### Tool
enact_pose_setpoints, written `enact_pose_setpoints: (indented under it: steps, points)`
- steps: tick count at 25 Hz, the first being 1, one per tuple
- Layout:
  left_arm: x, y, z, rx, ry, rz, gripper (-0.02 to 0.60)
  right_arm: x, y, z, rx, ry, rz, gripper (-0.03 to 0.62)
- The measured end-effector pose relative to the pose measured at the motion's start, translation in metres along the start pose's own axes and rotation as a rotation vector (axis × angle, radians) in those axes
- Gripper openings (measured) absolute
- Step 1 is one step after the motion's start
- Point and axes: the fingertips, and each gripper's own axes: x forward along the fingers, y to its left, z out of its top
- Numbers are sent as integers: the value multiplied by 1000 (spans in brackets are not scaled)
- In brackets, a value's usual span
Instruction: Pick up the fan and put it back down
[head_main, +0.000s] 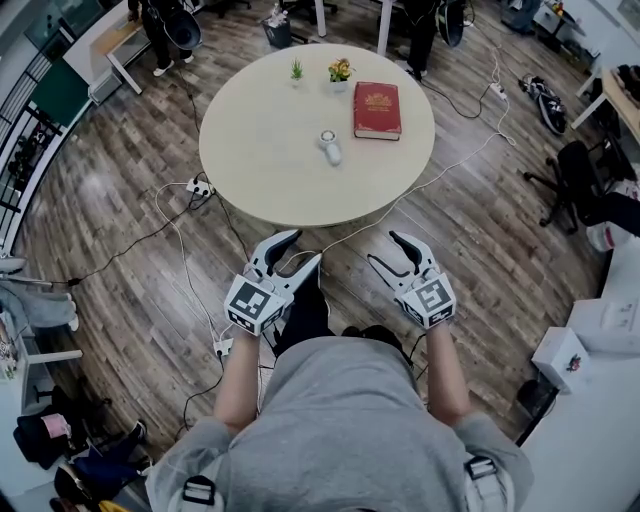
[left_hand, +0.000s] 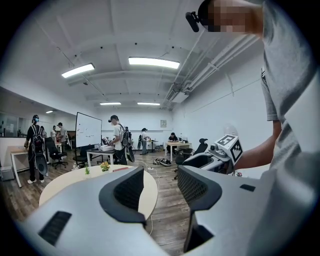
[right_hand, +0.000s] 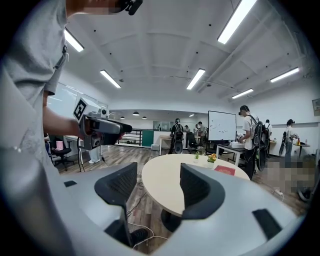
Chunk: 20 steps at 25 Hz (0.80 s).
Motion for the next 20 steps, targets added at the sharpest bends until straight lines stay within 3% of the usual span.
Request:
enact_pose_setpoints:
  steps: [20]
  points:
    - [30,111,8,-13,-4,-34,225,102,-40,21,-6,31,-28,272]
